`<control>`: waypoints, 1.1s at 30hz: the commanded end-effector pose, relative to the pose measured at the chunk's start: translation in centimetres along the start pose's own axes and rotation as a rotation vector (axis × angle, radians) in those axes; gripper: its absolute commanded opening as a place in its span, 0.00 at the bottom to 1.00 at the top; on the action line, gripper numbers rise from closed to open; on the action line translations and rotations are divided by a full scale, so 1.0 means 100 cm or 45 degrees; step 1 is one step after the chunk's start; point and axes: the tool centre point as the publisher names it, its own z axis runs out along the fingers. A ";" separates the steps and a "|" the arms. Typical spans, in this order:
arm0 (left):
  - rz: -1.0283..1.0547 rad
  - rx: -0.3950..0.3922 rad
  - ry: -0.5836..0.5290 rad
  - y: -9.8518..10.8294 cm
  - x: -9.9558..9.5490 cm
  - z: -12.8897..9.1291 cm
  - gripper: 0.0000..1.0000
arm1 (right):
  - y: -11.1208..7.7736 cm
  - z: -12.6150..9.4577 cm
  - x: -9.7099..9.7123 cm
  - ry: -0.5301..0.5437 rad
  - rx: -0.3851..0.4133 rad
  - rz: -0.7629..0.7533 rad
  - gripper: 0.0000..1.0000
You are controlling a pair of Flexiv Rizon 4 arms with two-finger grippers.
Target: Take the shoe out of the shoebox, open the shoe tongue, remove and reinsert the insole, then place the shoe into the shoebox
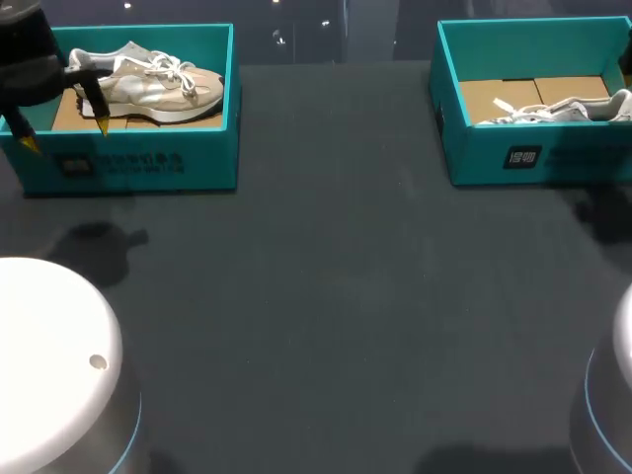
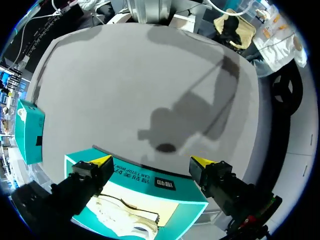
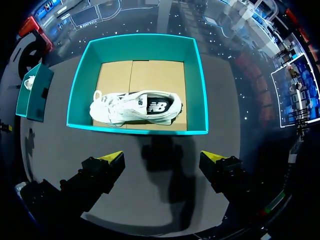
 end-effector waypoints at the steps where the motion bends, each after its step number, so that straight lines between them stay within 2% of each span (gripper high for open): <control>1: 0.024 0.014 0.038 0.045 0.006 -0.013 1.00 | -0.001 0.000 0.000 -0.002 0.000 0.001 1.00; 2: 0.035 0.014 0.051 0.056 0.010 -0.016 1.00 | -0.001 0.000 0.000 -0.002 0.000 0.001 1.00; 4: 0.065 -0.046 0.061 0.076 0.016 -0.020 1.00 | -0.001 0.000 0.000 -0.002 0.000 0.001 1.00; 6: 0.179 -0.023 0.057 0.102 0.020 -0.024 1.00 | -0.001 0.000 0.000 -0.002 0.000 0.001 1.00; 8: 0.221 -0.050 0.079 0.132 0.023 -0.025 1.00 | -0.001 0.000 0.000 -0.002 0.000 0.001 1.00; 19: 0.221 -0.050 0.079 0.132 0.023 -0.025 1.00 | -0.001 0.000 0.000 -0.002 0.000 0.001 1.00; 28: 0.341 -0.156 0.110 0.214 0.004 -0.022 1.00 | -0.001 0.000 0.000 -0.002 0.000 0.001 1.00; 33: 0.381 -0.189 0.129 0.246 -0.001 -0.010 1.00 | -0.001 0.000 0.000 -0.002 0.000 0.001 1.00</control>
